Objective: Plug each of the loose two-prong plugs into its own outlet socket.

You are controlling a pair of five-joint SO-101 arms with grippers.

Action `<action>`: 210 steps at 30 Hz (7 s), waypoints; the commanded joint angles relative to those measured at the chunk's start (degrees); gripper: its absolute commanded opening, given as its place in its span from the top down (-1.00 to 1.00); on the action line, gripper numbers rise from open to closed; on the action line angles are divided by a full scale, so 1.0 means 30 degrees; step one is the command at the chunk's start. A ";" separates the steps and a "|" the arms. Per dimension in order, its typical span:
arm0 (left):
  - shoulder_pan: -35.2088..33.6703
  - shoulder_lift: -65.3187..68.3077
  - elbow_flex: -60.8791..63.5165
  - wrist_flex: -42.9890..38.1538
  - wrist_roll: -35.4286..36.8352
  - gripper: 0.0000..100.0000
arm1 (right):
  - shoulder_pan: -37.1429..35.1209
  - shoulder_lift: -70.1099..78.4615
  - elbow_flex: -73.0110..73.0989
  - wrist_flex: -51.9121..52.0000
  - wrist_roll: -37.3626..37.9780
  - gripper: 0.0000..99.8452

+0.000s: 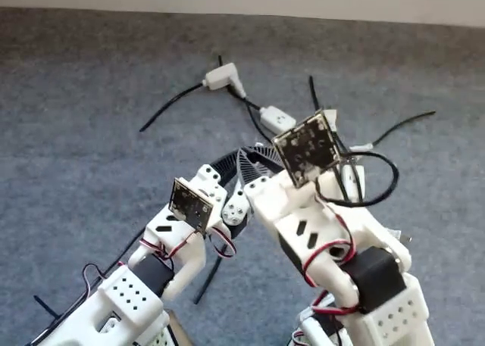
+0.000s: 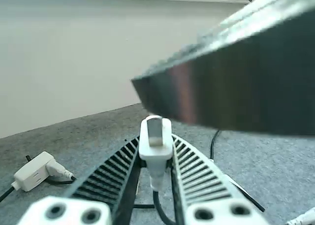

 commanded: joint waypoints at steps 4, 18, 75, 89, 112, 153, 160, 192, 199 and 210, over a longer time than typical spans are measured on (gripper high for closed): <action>0.0220 -0.0659 -0.0161 -0.0410 0.0059 0.99 | 0.0337 -0.0161 0.2066 -0.2037 -0.0029 0.99; 0.0249 -1.2821 0.1744 0.5773 0.0059 0.99 | 0.5319 -0.0132 0.4264 -0.4821 0.0879 0.99; -0.4264 -0.2007 -0.7516 1.3480 0.4220 0.99 | 1.0183 -0.1070 -0.1421 0.4938 0.3370 0.99; -0.4293 1.3172 -2.4894 2.8073 0.2637 0.99 | 1.6864 -0.1070 0.5143 0.5993 0.3341 0.99; -0.3648 2.1231 -3.0139 3.1004 2.3560 0.99 | 1.9121 -0.1070 1.2029 0.4703 0.1172 0.99; -0.2183 2.5099 -2.6652 2.6637 3.2850 0.99 | 2.1553 -0.1070 1.2821 0.3150 -0.0205 0.99; -0.2212 2.5099 -2.5538 2.4908 3.2850 0.99 | 2.1553 -0.1070 1.2850 0.3150 -0.0176 0.99; -0.5201 2.5128 -2.2960 2.8249 2.6667 0.99 | 2.1670 -0.1070 1.3788 0.2125 -0.0147 0.99; -0.6403 2.5128 -2.2813 3.0769 2.0718 0.99 | 2.1670 -0.1070 1.3934 0.1861 -0.0147 0.99; -0.6403 2.5128 -1.9121 2.8513 1.8286 0.99 | 2.1670 -0.1070 1.3963 0.1861 -0.0176 0.99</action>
